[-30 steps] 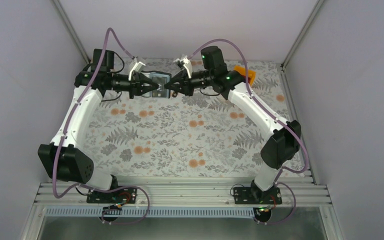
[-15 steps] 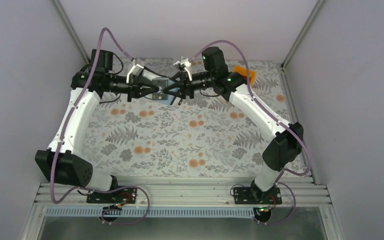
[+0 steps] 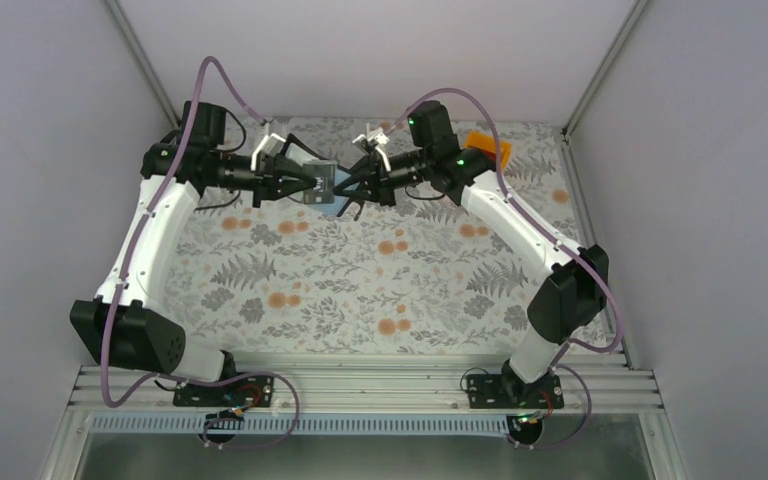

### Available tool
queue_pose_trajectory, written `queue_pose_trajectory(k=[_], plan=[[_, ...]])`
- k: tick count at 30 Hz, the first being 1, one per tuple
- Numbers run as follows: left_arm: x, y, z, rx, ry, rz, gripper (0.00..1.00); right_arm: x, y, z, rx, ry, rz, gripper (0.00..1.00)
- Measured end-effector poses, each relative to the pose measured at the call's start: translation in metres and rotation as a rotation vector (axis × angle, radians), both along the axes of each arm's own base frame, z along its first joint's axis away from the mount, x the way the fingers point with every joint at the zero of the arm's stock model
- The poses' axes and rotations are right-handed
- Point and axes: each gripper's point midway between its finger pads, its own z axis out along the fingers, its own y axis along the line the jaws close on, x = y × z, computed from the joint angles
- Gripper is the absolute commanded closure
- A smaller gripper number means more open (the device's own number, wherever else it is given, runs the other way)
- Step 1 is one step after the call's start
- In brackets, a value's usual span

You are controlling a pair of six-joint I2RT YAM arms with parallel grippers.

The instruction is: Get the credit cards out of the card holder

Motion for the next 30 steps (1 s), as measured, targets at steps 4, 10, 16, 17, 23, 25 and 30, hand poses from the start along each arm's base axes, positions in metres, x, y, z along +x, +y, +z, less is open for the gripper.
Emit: queue_pose_trajectory(k=[4,10,16,17,23,25,30], plan=[[-0.003,0.000,-0.001,0.002,-0.013,-0.013,0.82,-0.004,-0.002,0.000,0.004,0.009,0.021,0.96],[-0.001,0.012,-0.007,0.009,-0.007,0.013,0.81,0.001,-0.008,0.000,0.007,0.009,0.018,0.96],[0.003,0.022,-0.012,-0.006,0.015,0.038,0.77,0.000,-0.010,-0.001,0.007,0.015,0.024,0.96],[0.003,0.022,-0.012,-0.010,0.015,0.037,0.74,0.000,-0.010,-0.001,0.007,0.017,0.026,0.96],[0.004,0.012,-0.012,-0.022,0.015,0.009,0.75,0.000,-0.010,-0.001,0.007,0.019,0.025,0.96],[0.002,0.009,-0.012,-0.024,0.021,-0.003,0.77,0.000,-0.011,-0.002,0.006,0.019,0.024,0.96],[0.004,0.006,-0.013,-0.026,0.027,-0.009,0.97,0.000,-0.011,-0.002,0.006,0.020,0.024,0.96]])
